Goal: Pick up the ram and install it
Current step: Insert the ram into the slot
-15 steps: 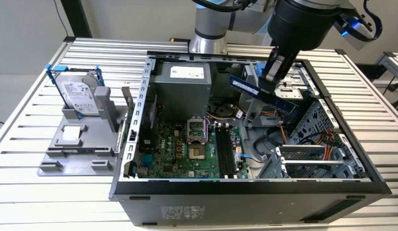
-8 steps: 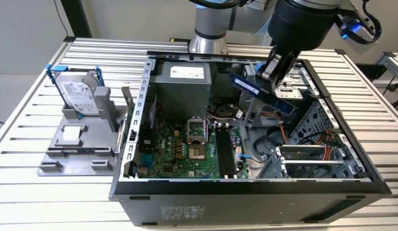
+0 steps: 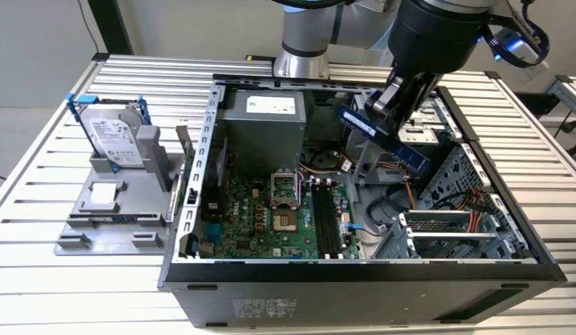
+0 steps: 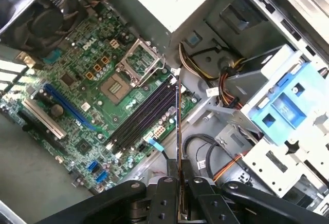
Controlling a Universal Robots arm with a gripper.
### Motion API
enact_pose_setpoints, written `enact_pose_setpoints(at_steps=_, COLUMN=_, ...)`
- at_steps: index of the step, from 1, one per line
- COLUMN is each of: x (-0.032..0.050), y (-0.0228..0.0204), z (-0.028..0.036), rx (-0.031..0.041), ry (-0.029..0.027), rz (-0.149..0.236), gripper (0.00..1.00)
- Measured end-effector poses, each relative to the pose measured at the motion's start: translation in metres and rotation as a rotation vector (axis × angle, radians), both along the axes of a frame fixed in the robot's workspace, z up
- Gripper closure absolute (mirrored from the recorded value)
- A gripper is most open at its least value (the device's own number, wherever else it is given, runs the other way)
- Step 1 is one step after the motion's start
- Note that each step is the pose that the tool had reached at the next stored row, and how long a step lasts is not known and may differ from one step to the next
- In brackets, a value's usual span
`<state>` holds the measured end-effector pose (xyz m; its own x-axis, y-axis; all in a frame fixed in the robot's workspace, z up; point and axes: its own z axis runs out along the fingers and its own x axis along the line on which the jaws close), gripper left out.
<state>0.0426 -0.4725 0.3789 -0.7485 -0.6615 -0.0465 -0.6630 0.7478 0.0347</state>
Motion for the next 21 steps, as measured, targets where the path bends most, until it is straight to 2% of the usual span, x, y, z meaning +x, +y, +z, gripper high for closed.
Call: enact_pose_setpoints(at_steps=21, x=0.0000, y=0.0000, z=0.0000, rx=0.0000, ry=0.0000, rz=-0.306, gripper=1.00)
